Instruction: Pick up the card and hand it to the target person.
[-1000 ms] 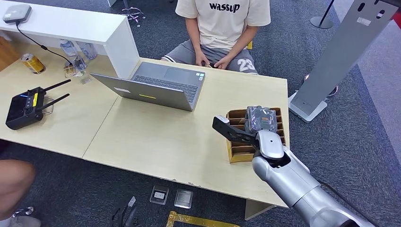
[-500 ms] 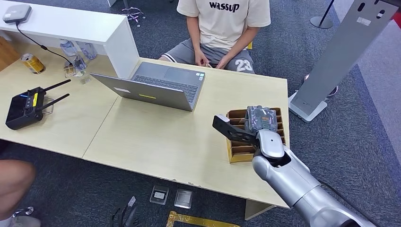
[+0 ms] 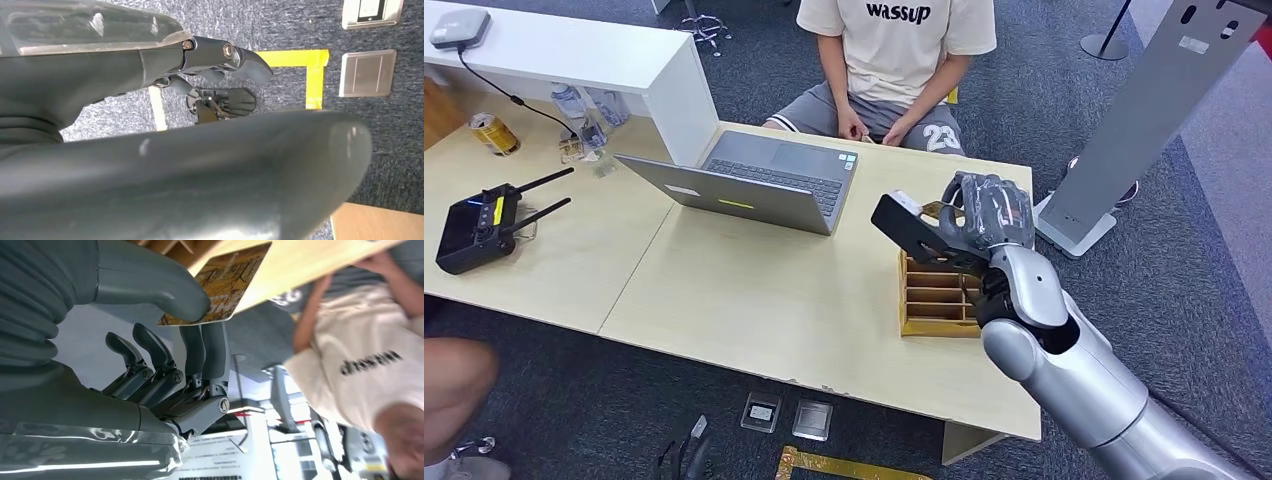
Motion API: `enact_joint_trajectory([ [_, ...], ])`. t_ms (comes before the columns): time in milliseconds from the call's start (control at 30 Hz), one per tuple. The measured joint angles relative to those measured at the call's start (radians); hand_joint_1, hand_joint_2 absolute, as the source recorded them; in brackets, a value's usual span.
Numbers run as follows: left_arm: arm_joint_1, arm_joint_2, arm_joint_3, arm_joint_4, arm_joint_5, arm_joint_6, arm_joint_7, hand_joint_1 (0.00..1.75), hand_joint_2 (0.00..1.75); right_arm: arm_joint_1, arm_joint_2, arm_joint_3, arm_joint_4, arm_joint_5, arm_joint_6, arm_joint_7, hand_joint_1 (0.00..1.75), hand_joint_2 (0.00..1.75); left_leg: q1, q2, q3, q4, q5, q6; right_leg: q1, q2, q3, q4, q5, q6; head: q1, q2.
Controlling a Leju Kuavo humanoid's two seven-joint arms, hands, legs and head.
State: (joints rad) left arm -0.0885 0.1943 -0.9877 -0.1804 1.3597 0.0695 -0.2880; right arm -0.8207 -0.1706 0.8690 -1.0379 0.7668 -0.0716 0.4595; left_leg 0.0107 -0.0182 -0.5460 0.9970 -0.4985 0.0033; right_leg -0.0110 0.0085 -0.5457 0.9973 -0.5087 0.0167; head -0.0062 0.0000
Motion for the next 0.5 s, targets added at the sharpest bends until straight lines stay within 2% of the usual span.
enact_joint_trajectory([
  [133, 0.001, 0.000, 0.000, 0.000, 0.000, -0.004, -0.002, 0.00, 0.00, 0.022, -0.030, -0.044, -0.165, -0.009, -0.001, -0.008, 1.61, 1.75, 0.000, 0.000, 0.000, 0.000, 0.000, 0.000, 0.000, 0.000, 0.000, 0.000, 0.000, 0.000, 0.000, 0.000],
  [267, 0.000, 0.000, 0.000, 0.000, -0.008, -0.010, -0.008, 0.00, 0.00, 0.047, -0.039, -0.071, -0.259, 0.029, -0.030, -0.039, 1.61, 1.75, 0.000, 0.000, 0.000, 0.000, 0.000, 0.000, 0.000, 0.000, 0.000, 0.000, 0.000, 0.000, 0.000, 0.000],
  [500, -0.001, -0.003, -0.002, 0.000, -0.033, -0.024, -0.014, 0.00, 0.00, 0.059, -0.024, -0.088, -0.234, 0.145, -0.191, -0.146, 1.61, 1.75, 0.000, 0.000, 0.000, 0.000, 0.000, 0.000, 0.000, 0.000, 0.000, 0.000, 0.000, 0.000, 0.000, 0.000],
])
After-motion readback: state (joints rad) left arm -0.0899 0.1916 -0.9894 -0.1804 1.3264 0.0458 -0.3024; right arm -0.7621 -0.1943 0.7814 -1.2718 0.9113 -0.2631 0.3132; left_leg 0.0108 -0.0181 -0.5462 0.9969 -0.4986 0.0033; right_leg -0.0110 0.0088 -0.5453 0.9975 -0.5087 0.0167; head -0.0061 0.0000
